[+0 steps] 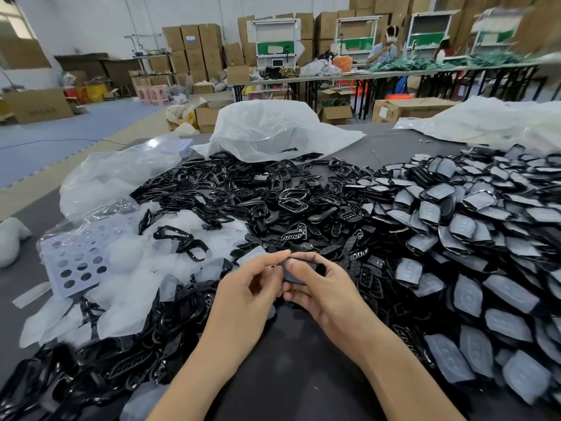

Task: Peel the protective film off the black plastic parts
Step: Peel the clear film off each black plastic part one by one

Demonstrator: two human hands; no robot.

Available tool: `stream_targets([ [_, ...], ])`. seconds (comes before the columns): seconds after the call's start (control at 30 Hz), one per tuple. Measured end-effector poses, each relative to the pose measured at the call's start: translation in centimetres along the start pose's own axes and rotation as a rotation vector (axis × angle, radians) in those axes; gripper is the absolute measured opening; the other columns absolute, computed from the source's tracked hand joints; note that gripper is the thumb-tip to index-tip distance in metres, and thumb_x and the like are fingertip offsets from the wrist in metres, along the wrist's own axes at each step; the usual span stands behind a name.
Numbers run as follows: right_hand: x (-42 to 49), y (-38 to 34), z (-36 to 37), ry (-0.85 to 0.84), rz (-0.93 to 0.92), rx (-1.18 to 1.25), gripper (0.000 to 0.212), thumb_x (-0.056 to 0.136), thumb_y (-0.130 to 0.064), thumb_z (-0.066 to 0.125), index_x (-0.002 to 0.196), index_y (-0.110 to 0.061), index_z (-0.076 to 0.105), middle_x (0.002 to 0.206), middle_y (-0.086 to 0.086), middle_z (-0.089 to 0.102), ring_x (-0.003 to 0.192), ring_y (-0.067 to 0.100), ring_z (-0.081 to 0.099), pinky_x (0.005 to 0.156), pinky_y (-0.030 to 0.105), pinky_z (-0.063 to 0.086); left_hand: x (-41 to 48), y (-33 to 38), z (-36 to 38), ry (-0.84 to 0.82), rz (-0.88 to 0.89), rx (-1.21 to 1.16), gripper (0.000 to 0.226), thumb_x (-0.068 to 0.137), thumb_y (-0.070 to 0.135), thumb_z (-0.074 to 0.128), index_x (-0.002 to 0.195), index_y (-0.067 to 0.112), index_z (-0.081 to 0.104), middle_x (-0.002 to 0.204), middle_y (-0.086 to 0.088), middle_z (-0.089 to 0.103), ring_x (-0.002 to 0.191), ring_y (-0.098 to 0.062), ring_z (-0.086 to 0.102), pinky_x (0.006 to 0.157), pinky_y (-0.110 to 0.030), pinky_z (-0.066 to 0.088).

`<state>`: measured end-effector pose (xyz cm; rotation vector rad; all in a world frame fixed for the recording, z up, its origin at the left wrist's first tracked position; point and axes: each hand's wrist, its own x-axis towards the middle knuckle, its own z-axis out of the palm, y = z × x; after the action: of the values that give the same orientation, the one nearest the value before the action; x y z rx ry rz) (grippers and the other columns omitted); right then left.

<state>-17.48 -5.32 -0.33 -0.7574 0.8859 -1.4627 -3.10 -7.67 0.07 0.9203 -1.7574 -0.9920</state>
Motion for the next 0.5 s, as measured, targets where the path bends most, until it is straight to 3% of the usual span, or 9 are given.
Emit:
stream_targets([
  [0.07, -0.1, -0.2, -0.1, -0.003, 0.014, 0.009, 0.010, 0.091, -0.008, 0.069, 0.099, -0.004, 0.064, 0.077, 0.011, 0.070, 0.065, 0.019, 0.067, 0.061, 0.026, 0.056, -0.1, 0.2, 0.0, -0.001, 0.031, 0.048, 0.038, 0.099, 0.014, 0.058, 0.109, 0.048, 0.070, 0.073, 0.018, 0.064, 0.061, 0.000, 0.058, 0.060, -0.016, 0.046],
  [0.2, -0.3, -0.4, -0.3, -0.046, 0.002, -0.072, 0.013, 0.091, -0.007, 0.070, 0.088, -0.009, 0.058, 0.078, 0.009, 0.069, 0.065, 0.018, 0.066, 0.061, 0.025, 0.055, -0.1, 0.3, -0.6, -0.020, 0.205, 0.286, 0.041, 0.099, 0.011, 0.055, 0.118, 0.045, 0.066, 0.085, 0.010, 0.058, 0.082, -0.009, 0.060, 0.072, -0.008, 0.041],
  [0.3, -0.4, -0.8, -0.2, -0.027, -0.028, -0.132, 0.017, 0.088, -0.010, 0.070, 0.080, -0.013, 0.056, 0.073, 0.006, 0.068, 0.062, 0.017, 0.063, 0.062, 0.027, 0.053, -0.3, 0.5, -0.5, 0.027, 0.251, 0.314, 0.028, 0.099, 0.028, 0.054, 0.121, 0.039, 0.065, 0.091, 0.015, 0.064, 0.087, -0.006, 0.063, 0.075, -0.007, 0.042],
  [0.4, -0.3, -1.1, -0.1, 0.060, -0.031, -0.031, 0.021, 0.092, -0.005, 0.063, 0.075, -0.013, 0.052, 0.071, 0.005, 0.067, 0.056, 0.014, 0.060, 0.058, 0.024, 0.052, -0.7, 0.7, -0.3, 0.077, 0.323, 0.368, 0.020, 0.097, 0.033, 0.057, 0.115, 0.037, 0.066, 0.092, 0.024, 0.068, 0.080, -0.002, 0.066, 0.071, -0.012, 0.048],
  [0.5, -0.2, -0.9, -0.1, 0.136, -0.042, 0.018, 0.023, 0.089, -0.002, 0.062, 0.073, -0.015, 0.052, 0.076, 0.006, 0.066, 0.056, 0.012, 0.058, 0.057, 0.022, 0.052, -1.1, 0.7, -0.1, -0.037, 0.377, 0.502, 0.021, 0.097, 0.028, 0.053, 0.112, 0.038, 0.063, 0.093, 0.024, 0.066, 0.068, -0.003, 0.062, 0.064, -0.024, 0.051],
])
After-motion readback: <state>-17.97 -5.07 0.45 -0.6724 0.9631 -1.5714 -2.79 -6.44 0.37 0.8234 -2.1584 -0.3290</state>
